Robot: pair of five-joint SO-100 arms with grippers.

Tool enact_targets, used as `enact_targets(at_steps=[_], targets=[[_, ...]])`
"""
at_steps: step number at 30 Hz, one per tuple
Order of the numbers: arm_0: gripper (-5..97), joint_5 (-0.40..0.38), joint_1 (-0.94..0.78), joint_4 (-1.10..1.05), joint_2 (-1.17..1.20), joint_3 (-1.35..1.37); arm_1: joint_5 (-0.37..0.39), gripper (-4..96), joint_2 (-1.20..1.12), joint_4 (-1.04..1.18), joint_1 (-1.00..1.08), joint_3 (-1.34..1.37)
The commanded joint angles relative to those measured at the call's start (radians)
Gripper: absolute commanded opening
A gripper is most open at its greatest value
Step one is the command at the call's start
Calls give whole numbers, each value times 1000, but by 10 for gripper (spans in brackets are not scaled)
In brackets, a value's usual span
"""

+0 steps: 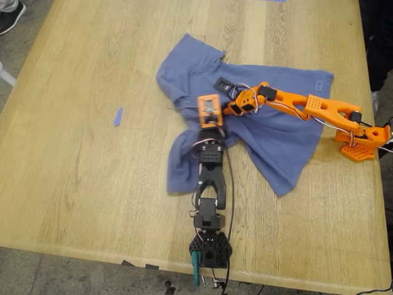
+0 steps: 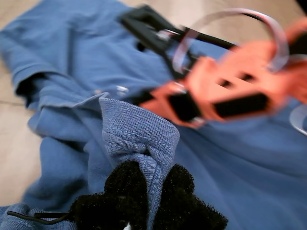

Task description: Fold a T-shirt

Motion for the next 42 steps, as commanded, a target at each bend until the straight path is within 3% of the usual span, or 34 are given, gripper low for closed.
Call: enact_targets(at_steps=[1,11,20,26,34,37,40,42], targets=[[-2,-5,149,-17,71,-58,6,1,-9,-2,127,-3],[-2,-20,518,9,-290,-324,14,1,-46,-3,190,-3],[-2,-34,747,235,-620,-739,21,1,-74,-18,219,-3],[-2,-35,811,476,-793,-1020,21,1,-72,-12,238,-3],[12,-29,715,549,-819,-822,25,1,-48,8,235,-3],[95,-34,695,577,-839,-838,26,1,-37,17,230,-3],[363,-37,696,586,-859,-853,26,1,-28,31,229,-3],[468,-57,689,607,-865,-861,23,1,-23,38,229,-3]])
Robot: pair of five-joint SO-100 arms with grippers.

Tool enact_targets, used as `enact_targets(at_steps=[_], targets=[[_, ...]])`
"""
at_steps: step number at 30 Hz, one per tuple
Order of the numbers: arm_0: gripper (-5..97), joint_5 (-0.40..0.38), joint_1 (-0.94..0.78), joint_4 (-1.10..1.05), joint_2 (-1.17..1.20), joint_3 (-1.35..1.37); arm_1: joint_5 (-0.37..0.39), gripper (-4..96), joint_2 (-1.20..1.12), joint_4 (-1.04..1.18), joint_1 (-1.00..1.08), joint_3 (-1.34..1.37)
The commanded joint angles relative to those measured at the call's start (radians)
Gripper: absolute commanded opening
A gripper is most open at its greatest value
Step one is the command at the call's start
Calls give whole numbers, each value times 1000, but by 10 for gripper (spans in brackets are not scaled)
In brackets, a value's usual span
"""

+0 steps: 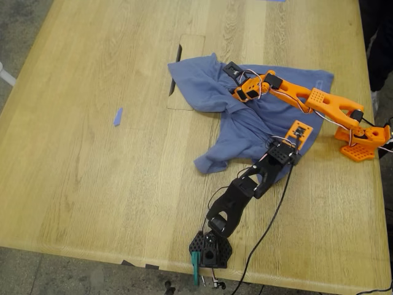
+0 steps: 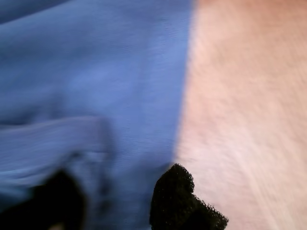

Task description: Fold a T-shirt

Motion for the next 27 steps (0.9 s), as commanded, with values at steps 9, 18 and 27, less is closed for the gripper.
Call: enact_targets(at_steps=[9,18,27], targets=[[654,-31,-34,87,-25,-52,5,1,51,40,95,0],[643,-15,-69,63,-210,-107,5,1,114,78,83,0],[602,77,-150,66,-314,-172,6,1,137,87,71,0]])
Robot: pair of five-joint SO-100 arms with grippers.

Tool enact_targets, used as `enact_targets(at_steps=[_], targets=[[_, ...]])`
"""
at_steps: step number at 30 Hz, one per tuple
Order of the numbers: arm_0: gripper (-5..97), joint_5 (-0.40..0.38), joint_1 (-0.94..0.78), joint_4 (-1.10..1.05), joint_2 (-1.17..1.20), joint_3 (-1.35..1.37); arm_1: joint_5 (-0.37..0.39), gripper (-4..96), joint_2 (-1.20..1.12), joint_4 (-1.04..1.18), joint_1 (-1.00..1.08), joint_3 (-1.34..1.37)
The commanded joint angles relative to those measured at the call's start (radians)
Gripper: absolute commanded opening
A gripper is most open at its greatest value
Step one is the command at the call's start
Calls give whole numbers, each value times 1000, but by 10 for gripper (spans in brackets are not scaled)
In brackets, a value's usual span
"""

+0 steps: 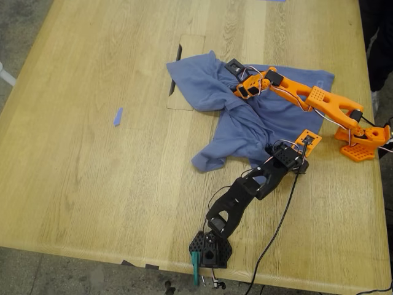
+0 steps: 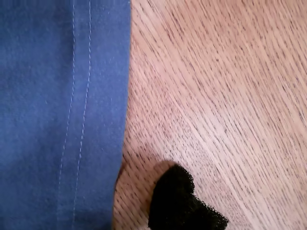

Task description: Fold a T-shirt

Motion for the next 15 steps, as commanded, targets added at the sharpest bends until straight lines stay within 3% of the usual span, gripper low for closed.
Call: enact_targets(at_steps=[1,5,8,9,10,11,15], targets=[[588,61,-87,9,-44,-9,6,1,43,11,55,-9],[559,98,-120,3,-44,-11,6,1,57,12,57,-9],[484,156,-129,-11,-43,-17,5,1,69,18,64,-9],[419,184,-137,-28,-40,-20,5,1,71,20,66,-9],[283,189,-152,-61,-31,-23,5,1,72,21,67,-9],[159,115,-164,-89,-37,-41,5,1,75,21,67,-9],[64,138,-186,-106,-44,-48,5,1,83,23,67,-9]])
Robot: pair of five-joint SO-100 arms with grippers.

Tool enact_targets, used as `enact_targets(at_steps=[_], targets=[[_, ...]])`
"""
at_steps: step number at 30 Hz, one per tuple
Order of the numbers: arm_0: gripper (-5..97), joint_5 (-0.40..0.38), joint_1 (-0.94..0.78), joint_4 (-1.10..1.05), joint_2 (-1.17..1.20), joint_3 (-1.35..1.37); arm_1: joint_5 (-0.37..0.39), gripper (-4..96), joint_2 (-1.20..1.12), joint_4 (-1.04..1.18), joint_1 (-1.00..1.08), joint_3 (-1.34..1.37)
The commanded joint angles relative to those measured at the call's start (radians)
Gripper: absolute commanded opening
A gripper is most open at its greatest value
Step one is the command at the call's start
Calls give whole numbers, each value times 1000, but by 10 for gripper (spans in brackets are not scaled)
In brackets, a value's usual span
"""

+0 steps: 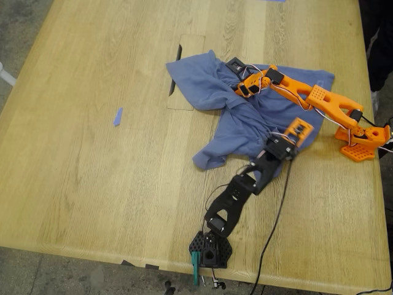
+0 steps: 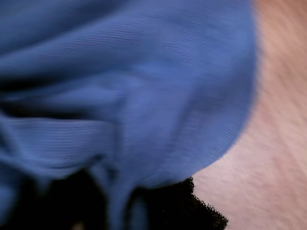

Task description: Fold a T-shirt

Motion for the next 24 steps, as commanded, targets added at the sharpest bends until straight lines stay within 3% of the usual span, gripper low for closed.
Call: enact_targets(at_steps=[1,2,12,24], targets=[[40,20,-46,-40,-34,-17,5,1,55,11,58,-11],[2,23,-52,-40,-35,-17,5,1,57,9,58,-11],[-2,21,-176,-94,-6,-12,-2,0,121,51,55,-11],[-3,23,-376,-46,325,-21,-3,0,336,130,32,-11]])
